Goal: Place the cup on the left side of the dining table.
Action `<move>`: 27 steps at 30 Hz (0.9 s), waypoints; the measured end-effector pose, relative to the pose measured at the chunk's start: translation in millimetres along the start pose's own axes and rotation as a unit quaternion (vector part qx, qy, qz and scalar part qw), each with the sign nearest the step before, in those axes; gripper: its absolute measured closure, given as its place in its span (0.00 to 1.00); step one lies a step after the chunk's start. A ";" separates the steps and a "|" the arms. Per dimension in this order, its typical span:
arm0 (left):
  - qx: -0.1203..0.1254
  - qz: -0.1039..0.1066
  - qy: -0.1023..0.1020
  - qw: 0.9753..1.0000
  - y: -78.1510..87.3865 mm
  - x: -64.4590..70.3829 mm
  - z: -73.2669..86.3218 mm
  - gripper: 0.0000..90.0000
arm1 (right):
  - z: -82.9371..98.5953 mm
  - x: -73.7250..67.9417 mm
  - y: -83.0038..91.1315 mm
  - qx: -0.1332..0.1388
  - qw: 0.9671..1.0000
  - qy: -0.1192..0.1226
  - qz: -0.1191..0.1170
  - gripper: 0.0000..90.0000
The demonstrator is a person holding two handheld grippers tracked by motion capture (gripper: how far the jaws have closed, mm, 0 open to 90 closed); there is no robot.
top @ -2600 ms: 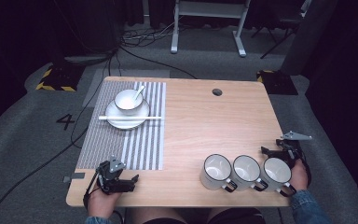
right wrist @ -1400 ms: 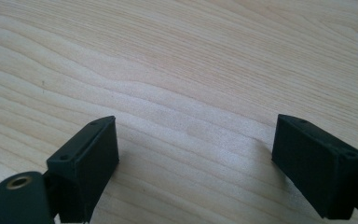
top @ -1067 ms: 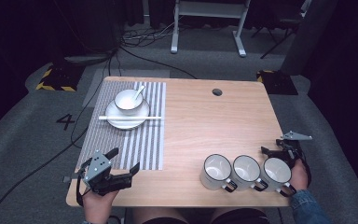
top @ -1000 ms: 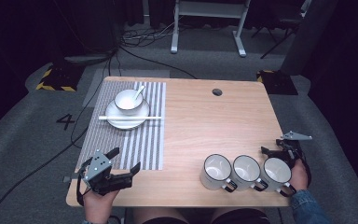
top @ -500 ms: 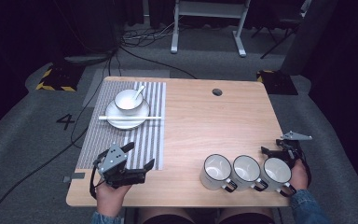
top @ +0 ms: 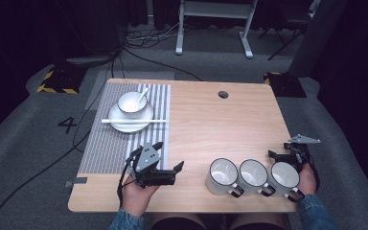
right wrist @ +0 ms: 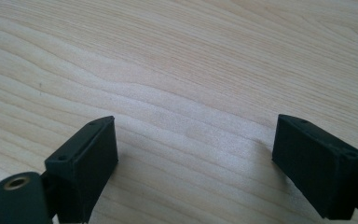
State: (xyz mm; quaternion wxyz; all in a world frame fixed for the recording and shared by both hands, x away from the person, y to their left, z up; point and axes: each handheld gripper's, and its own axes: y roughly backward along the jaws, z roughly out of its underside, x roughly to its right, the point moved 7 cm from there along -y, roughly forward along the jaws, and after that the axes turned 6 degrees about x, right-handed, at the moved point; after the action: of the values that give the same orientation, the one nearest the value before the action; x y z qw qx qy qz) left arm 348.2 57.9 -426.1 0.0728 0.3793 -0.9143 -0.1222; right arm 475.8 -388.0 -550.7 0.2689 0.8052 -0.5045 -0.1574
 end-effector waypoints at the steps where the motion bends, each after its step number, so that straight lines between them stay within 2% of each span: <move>1: 0.000 0.000 0.000 1.000 0.0 0.0 0.0 0.10 | 0.0 0.0 0.0 0.000 1.000 0.000 0.000 0.16; 2: -0.002 0.007 0.000 1.000 -6.6 7.8 -1.6 0.10 | 0.0 0.0 0.0 0.000 1.000 0.000 0.000 0.16; 6: -0.013 0.034 -0.002 0.999 -17.4 24.9 -4.7 0.10 | 0.0 0.0 0.0 0.000 1.000 0.000 0.000 0.16; 7: -0.014 0.037 -0.012 0.999 -20.2 28.5 -6.1 0.10 | 0.0 0.1 0.0 0.000 1.000 0.000 0.000 0.16; 10: -0.015 0.045 -0.014 0.999 -27.7 37.1 -7.7 0.10 | 0.0 0.0 0.0 0.000 1.000 0.000 0.000 0.16; 14: -0.006 0.050 -0.002 0.999 -38.5 48.1 -11.8 0.10 | 0.0 0.0 0.0 0.000 1.000 0.000 0.000 0.16; 22: 0.007 0.050 0.004 0.999 -51.2 66.1 -15.4 0.10 | 0.0 0.0 0.0 0.000 1.000 0.000 0.000 0.16; 26: 0.004 0.045 -0.001 0.999 -59.3 73.5 -9.6 0.09 | 0.0 0.0 0.0 0.000 1.000 0.000 0.000 0.16; 27: 0.001 0.043 -0.008 0.999 -60.0 74.4 -8.2 0.09 | 0.0 0.0 0.0 0.000 1.000 0.000 0.000 0.16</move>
State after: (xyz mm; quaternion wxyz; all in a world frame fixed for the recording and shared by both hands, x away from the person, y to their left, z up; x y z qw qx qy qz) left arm 338.4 -37.3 -431.9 0.0707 0.3389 -0.9303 -0.1212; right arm 475.8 -388.0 -550.7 0.2690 0.8053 -0.5045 -0.1572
